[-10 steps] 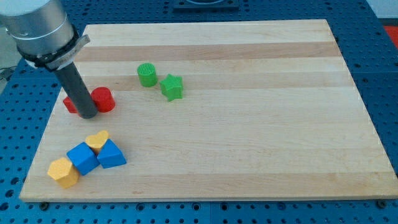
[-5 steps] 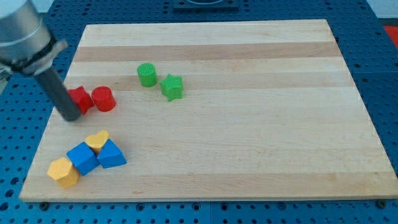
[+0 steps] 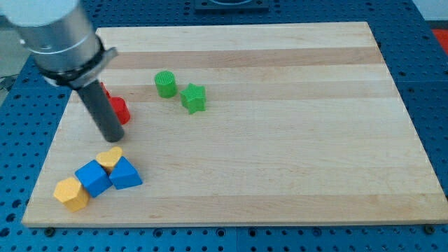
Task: Separate the red blocks from each other
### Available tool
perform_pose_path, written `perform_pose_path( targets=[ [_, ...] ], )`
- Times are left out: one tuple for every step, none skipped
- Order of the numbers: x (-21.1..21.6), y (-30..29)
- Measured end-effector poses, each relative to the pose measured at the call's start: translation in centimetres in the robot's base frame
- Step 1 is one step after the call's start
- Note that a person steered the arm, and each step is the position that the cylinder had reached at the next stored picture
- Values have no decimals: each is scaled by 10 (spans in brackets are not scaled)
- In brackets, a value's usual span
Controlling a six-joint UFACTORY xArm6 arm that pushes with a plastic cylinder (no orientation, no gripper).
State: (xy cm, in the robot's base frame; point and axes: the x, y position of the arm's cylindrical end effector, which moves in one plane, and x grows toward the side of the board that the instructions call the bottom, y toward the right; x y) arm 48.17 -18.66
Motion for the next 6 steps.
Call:
perform_pose_path(
  targets=[
    [0,20],
    [0,34],
    [-8,33],
    [-16,28],
    [-16,27],
    [-16,26]
  ],
)
